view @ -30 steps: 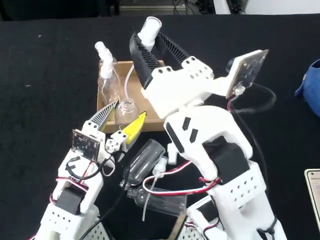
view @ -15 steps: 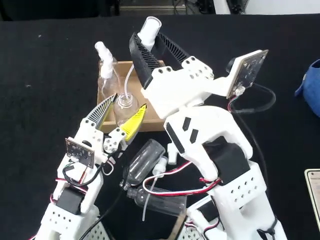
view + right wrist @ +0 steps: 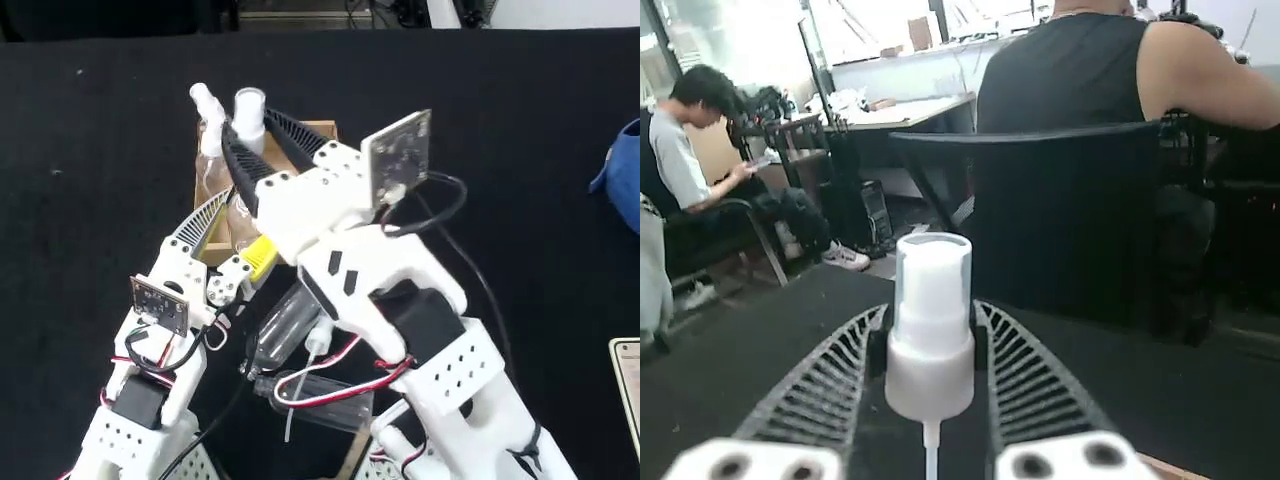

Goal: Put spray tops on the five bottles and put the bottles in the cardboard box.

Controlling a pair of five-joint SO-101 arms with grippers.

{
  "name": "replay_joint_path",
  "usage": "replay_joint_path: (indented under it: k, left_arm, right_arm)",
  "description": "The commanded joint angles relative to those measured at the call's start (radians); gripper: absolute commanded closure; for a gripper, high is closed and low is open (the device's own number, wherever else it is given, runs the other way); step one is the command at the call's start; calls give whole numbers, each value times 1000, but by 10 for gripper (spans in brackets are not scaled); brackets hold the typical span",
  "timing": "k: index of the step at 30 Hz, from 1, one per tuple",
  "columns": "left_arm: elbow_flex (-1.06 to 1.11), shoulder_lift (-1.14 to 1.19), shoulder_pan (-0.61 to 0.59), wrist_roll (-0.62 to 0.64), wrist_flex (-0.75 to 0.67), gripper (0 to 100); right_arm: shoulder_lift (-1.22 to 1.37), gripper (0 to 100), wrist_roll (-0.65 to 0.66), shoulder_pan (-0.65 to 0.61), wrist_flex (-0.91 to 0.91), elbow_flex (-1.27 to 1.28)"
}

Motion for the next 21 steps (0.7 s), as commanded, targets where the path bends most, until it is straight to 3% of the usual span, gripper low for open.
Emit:
replay_joint_path:
  k: [1,9,17,21]
  left_arm:
    - [24,-11,5,-6,-25,970]
    - [24,-11,2,-8,-18,970]
    - [24,-9,10,-5,-25,970]
    - [24,-9,10,-2,-18,970]
  right_arm:
    - [-35,984,64,-40,52,-25]
    - [-35,798,92,-92,235,-88]
    - [-36,798,100,-91,459,-297]
    - [-36,819,100,11,672,-455]
